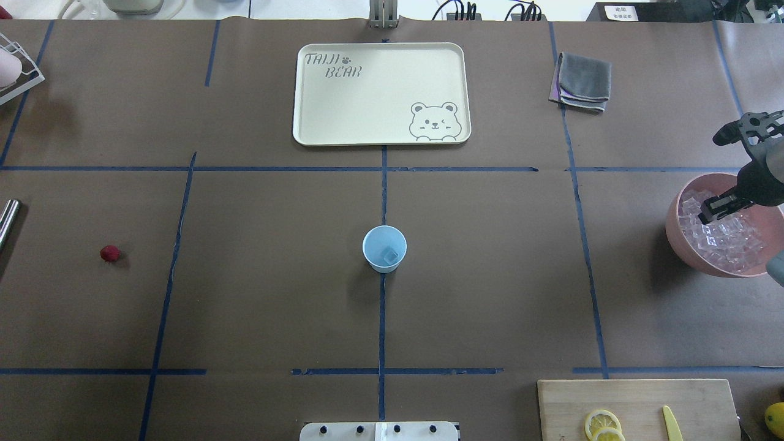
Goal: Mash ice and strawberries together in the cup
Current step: 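Lower the right gripper into the bowl and grasp another ice cube, then carry the ice cube over the light-blue cup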
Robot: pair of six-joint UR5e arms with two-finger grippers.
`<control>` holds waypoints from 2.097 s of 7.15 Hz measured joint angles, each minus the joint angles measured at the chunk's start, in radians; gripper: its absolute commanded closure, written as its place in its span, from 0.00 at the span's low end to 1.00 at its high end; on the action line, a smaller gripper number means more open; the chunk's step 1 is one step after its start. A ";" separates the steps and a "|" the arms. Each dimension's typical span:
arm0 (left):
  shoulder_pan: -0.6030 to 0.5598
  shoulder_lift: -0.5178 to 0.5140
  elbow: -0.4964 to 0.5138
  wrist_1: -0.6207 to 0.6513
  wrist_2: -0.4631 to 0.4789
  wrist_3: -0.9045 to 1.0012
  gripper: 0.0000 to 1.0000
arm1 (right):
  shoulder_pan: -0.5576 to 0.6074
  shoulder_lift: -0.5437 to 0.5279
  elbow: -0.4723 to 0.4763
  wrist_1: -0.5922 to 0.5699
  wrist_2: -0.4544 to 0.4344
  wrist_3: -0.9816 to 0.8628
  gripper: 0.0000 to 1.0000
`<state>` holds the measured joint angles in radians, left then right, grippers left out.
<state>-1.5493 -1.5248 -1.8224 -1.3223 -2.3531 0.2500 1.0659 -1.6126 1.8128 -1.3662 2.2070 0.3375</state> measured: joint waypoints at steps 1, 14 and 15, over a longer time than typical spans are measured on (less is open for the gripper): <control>0.000 0.000 0.000 0.000 0.000 0.000 0.00 | 0.029 0.002 0.042 -0.012 0.024 0.001 0.96; 0.003 -0.004 0.002 -0.003 -0.001 0.000 0.00 | -0.665 0.872 -0.113 -0.361 -0.516 1.030 0.89; 0.003 -0.003 0.002 -0.003 -0.001 0.000 0.00 | -0.665 0.871 -0.119 -0.362 -0.525 1.030 0.49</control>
<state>-1.5463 -1.5280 -1.8204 -1.3254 -2.3542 0.2500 0.4011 -0.7415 1.6943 -1.7282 1.6820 1.3678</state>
